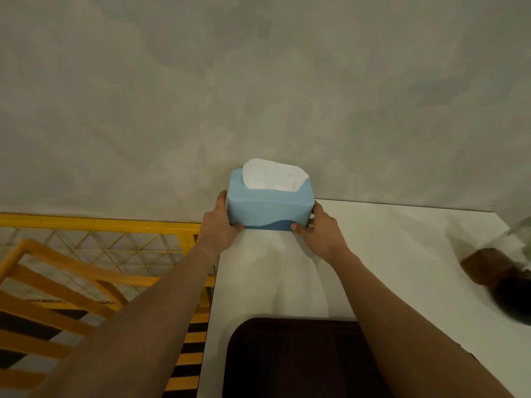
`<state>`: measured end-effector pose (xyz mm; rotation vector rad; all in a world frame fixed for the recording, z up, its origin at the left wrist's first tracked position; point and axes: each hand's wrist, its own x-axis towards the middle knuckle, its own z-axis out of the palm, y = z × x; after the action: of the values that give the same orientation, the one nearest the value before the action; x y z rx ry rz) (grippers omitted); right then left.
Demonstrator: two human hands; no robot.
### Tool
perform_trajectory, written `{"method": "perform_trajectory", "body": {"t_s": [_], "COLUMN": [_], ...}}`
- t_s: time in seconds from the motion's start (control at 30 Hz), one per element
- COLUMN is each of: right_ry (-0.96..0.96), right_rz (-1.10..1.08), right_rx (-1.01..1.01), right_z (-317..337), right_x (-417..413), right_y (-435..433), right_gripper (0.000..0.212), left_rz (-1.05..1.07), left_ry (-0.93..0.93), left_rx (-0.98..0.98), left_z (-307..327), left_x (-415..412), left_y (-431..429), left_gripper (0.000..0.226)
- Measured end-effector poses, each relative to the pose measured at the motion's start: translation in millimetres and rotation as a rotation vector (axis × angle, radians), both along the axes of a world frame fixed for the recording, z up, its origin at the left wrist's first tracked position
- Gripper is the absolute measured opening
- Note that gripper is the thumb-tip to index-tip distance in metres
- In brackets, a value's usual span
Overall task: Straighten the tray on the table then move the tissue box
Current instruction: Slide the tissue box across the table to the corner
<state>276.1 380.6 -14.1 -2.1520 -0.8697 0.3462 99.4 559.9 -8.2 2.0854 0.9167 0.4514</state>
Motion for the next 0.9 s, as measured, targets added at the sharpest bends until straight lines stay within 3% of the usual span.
{"method": "perform_trajectory", "body": {"t_s": [0.43, 0.9], "right_ry": [-0.041, -0.051], "right_rz": [-0.001, 0.005], "right_rx": [-0.102, -0.111], "right_z": [-6, -4], "right_x": [4, -2], "right_y": [3, 8], "right_gripper": [0.059, 0.057], "left_rz": [0.052, 0.092], "left_ry": [0.017, 0.011], "left_rx": [-0.015, -0.031], "left_z": [-8, -13], "left_x": [-2, 0], "left_y": [2, 5], "left_gripper": [0.105, 0.096]}}
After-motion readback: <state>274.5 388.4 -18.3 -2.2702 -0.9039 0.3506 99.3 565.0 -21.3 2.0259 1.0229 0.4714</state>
